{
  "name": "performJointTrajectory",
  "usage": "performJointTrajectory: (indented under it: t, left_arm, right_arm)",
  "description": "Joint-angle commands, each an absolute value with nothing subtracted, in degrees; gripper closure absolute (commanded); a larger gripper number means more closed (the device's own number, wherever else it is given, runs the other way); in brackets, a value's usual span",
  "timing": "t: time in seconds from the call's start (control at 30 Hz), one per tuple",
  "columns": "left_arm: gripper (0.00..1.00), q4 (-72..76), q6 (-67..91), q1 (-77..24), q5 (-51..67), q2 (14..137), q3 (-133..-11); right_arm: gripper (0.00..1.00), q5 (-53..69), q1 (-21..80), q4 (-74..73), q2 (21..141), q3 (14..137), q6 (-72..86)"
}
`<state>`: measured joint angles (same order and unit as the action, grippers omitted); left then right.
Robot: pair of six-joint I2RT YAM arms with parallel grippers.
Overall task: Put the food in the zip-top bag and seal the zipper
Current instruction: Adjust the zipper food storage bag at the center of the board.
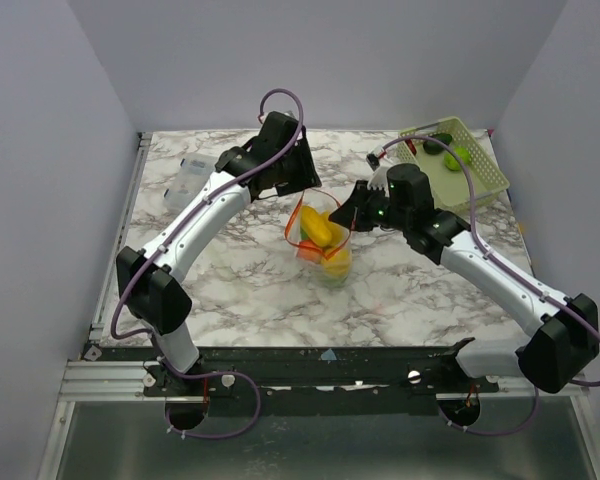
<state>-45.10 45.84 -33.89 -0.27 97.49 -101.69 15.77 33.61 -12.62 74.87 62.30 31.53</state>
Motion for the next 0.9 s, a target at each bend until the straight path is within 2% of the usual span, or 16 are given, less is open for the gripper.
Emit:
performJointTrajectory:
  t: [0.0, 0.07, 0.2, 0.27, 0.33, 0.4, 0.53, 0.67, 0.87]
  left_arm:
    - [0.57, -44.7, 46.8, -34.1, 1.5, 99.4, -103.7]
    - [0.64, -45.0, 46.4, -34.1, 1.5, 99.8, -104.1]
    - [0.93, -45.0, 44.9, -34.0, 1.6, 99.4, -103.4]
    - [1.00, -45.0, 42.6, -34.1, 1.9, 99.1, -103.6]
    - [1.00, -44.3, 38.9, -34.0, 2.9, 98.3, -103.8]
    - [1.00, -43.2, 34.1, -33.8, 4.9, 96.8, -103.6]
    - [1.00, -41.9, 24.3, -32.3, 10.8, 92.2, -101.5]
    - [1.00, -39.7, 15.1, -30.3, 19.9, 85.9, -97.5]
    - [1.00, -39.8, 5.5, -29.6, 27.7, 77.3, -94.6]
  right_arm:
    - [0.99, 16.1, 35.1, -10.1, 72.6, 61.5, 32.5]
    - [1.00, 15.9, 35.6, -9.8, 72.2, 61.2, 32.9]
    - [0.99, 15.0, 36.5, -9.1, 71.5, 60.8, 33.8]
    - [0.98, 15.5, 36.9, -9.3, 71.8, 61.2, 33.7]
    - [0.88, 16.1, 37.3, -10.3, 72.3, 62.0, 33.1]
    - [0.68, 16.0, 37.2, -12.0, 72.2, 62.9, 31.6]
    - [0.39, 12.2, 37.3, -16.4, 70.1, 65.3, 27.8]
    - [0.29, 12.5, 37.3, -18.4, 67.7, 67.8, 25.2]
    - [0.28, 13.1, 37.2, -18.1, 67.4, 69.9, 23.5]
